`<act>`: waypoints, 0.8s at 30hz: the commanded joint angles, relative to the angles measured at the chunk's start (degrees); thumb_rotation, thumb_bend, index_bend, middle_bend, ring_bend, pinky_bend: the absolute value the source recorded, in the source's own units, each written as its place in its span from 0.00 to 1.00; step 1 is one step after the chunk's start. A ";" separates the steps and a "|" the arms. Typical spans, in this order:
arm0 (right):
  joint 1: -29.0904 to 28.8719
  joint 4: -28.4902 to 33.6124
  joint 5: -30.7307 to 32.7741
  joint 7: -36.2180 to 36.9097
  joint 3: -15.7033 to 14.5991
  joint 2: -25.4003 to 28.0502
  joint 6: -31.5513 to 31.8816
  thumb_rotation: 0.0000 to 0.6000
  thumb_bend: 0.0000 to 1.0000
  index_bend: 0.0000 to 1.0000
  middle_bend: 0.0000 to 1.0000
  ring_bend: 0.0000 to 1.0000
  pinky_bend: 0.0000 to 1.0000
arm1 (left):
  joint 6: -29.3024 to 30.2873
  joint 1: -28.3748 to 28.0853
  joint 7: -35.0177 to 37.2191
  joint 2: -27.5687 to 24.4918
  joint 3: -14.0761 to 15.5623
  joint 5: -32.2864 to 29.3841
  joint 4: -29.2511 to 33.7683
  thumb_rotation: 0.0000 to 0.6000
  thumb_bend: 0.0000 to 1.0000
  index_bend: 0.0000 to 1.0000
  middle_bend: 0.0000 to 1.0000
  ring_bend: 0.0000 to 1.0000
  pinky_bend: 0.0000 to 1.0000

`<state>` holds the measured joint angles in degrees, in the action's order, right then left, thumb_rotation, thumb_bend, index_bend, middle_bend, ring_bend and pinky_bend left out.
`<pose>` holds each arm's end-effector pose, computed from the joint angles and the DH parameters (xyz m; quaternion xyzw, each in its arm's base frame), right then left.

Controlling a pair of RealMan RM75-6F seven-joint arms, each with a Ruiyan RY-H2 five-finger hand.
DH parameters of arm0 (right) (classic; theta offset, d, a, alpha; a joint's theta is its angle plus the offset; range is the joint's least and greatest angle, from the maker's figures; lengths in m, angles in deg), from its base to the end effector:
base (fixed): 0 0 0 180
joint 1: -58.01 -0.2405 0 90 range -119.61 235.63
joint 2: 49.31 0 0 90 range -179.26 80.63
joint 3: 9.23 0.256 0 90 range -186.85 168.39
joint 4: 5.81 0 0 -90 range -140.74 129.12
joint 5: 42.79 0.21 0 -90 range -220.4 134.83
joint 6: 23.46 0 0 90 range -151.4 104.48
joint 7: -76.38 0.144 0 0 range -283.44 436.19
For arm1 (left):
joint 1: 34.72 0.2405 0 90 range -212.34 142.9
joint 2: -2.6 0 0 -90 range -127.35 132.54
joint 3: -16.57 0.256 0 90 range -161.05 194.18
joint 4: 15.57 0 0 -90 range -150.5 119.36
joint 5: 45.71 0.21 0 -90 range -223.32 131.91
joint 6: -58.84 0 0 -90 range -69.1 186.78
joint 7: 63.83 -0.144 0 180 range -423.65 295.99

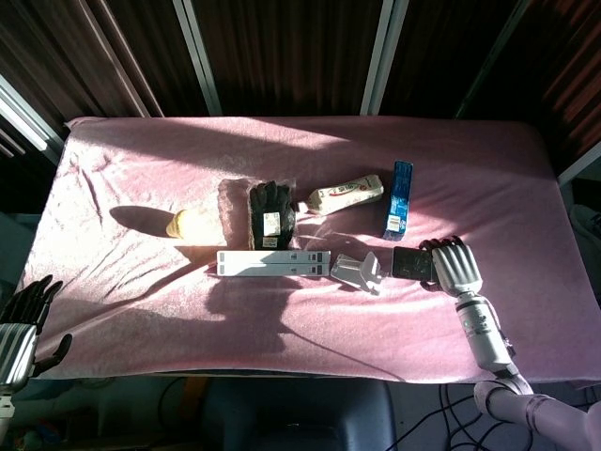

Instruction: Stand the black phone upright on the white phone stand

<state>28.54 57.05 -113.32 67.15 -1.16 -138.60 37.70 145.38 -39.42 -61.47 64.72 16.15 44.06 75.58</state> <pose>-0.2949 -0.3389 0.0352 0.6715 -0.3670 0.3105 0.5639 -0.3117 0.1714 0.1661 -0.6183 -0.3749 -0.3900 0.5702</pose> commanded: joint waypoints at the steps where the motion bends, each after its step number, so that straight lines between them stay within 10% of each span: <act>1: 1.01 -0.51 -0.81 6.88 1.87 0.80 1.42 1.00 0.29 1.00 0.69 0.46 0.37 | -0.14 -0.05 -0.15 0.05 0.00 -0.05 0.04 1.00 0.35 0.00 0.00 0.00 0.12; 24: 1.76 -2.92 -4.96 38.74 9.62 -17.01 16.90 1.00 0.29 1.00 0.71 0.50 0.36 | -0.45 -0.25 0.34 -0.16 0.00 0.03 0.04 1.00 0.35 0.00 0.00 0.00 0.12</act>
<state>30.49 56.42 -117.68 104.09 7.75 -153.01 52.74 144.91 -39.68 -61.11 64.56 16.15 44.09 75.61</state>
